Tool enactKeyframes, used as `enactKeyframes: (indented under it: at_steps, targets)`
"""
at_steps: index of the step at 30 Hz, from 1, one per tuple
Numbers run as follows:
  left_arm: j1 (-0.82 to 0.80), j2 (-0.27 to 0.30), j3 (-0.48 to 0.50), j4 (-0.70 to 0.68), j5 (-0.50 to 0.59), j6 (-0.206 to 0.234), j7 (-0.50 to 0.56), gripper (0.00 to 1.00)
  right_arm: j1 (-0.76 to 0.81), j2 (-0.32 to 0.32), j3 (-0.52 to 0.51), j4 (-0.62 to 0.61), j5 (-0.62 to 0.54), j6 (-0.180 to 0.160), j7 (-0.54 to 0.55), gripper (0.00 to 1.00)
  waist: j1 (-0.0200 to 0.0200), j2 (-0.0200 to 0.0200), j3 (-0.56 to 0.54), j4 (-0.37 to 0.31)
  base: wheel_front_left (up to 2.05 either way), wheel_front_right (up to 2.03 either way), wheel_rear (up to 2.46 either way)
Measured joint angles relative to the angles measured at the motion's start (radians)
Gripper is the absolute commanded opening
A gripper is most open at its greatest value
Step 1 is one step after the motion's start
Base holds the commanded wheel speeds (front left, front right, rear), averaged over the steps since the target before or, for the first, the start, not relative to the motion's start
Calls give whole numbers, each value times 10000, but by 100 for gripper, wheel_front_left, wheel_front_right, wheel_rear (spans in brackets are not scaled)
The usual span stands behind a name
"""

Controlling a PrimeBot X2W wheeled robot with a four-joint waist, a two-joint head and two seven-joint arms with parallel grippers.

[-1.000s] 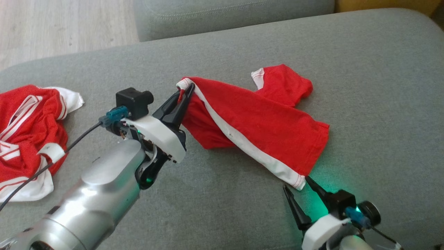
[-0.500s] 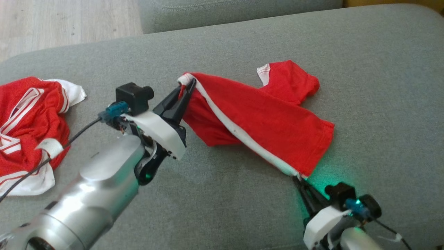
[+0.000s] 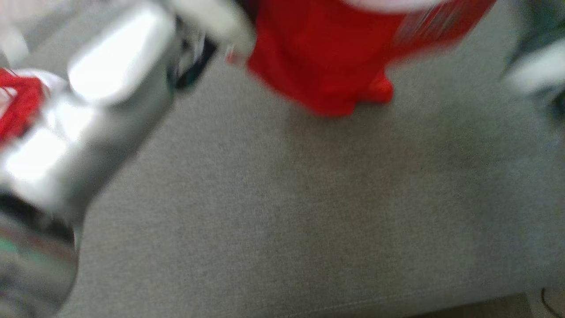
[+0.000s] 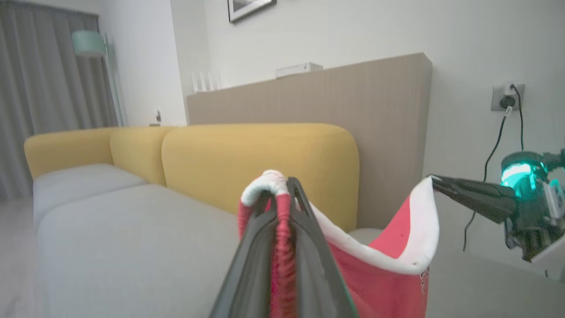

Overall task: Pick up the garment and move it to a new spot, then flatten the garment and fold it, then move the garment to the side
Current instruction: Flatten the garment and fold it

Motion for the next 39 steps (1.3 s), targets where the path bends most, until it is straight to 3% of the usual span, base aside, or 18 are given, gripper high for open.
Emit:
enactKeyframes:
  at_steps: [3,7,11,15,22,28,34,39]
  targets:
    - [-1658,-343,290,456,222,0,-215,0,-2563,-698,311,407,15,0,-10,0,1,0,692,-57,0,0,0]
    - [-2661,-460,1022,871,573,0,-382,0,-4134,-1016,366,658,67,0,-13,0,2,0,1345,-126,0,0,0]
    - [-2802,-433,2447,-69,1331,0,-385,0,-4631,-1275,376,198,56,0,-17,0,2,0,2022,-209,0,0,0]
    - [-2003,-211,2667,-1511,1720,0,-385,0,-4248,-1524,263,-617,44,0,-33,0,1,0,2404,-169,0,0,0]
    - [1777,970,2631,-3402,1902,0,-385,0,-847,-1551,-431,-2127,73,0,-42,0,-2,0,2204,101,0,0,0]
    - [5557,1417,2290,-4320,2314,0,-384,0,3185,-1053,-1210,-3078,196,0,-38,0,-3,0,1396,246,0,0,0]
    - [9282,1296,2220,-4495,2380,0,-372,0,7217,-520,-1824,-4312,209,0,307,0,-4,0,312,372,0,0,0]
    - [11332,1135,2314,-5020,2274,0,-372,0,9358,-297,-2044,-5590,422,0,974,0,-4,1,-616,447,0,0,0]
